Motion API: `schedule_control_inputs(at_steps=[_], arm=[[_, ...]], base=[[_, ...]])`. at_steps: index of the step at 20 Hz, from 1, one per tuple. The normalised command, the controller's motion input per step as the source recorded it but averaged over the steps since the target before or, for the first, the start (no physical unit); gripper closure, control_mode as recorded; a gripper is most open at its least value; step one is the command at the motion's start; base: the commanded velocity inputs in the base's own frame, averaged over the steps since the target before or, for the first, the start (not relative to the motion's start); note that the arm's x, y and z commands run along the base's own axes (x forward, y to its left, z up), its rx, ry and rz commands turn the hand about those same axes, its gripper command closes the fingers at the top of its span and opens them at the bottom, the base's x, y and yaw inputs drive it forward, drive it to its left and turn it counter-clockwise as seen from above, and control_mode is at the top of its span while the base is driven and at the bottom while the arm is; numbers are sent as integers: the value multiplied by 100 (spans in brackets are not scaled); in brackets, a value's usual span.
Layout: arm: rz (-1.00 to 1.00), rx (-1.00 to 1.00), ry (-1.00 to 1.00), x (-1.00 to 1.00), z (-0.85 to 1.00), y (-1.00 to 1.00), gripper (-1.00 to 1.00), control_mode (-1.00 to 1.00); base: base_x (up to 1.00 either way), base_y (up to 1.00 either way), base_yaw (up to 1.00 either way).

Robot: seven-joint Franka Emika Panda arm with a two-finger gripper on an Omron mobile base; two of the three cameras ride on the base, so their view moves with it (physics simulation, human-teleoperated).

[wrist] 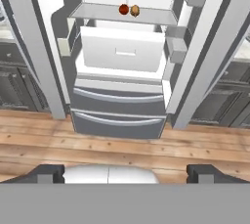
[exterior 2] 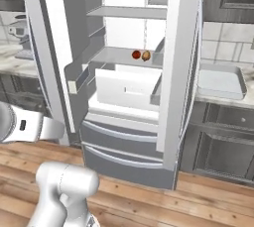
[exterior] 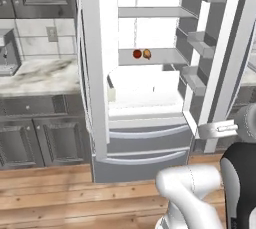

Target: Place one tomato and one chicken drumstick in each tupperware on the nearby counter, to pack two identical lunches.

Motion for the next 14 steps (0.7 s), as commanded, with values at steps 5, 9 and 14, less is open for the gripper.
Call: schedule_control_inputs(at_steps=[5,9,14], arm=[[0,0,0,0,0,0,-100,100],[0,0,0,0,0,0,-100,100],[0,0,0,0,0,0,-100,100]], base=[[27,-43,0],[55,-14,0],[82,-1,0]])
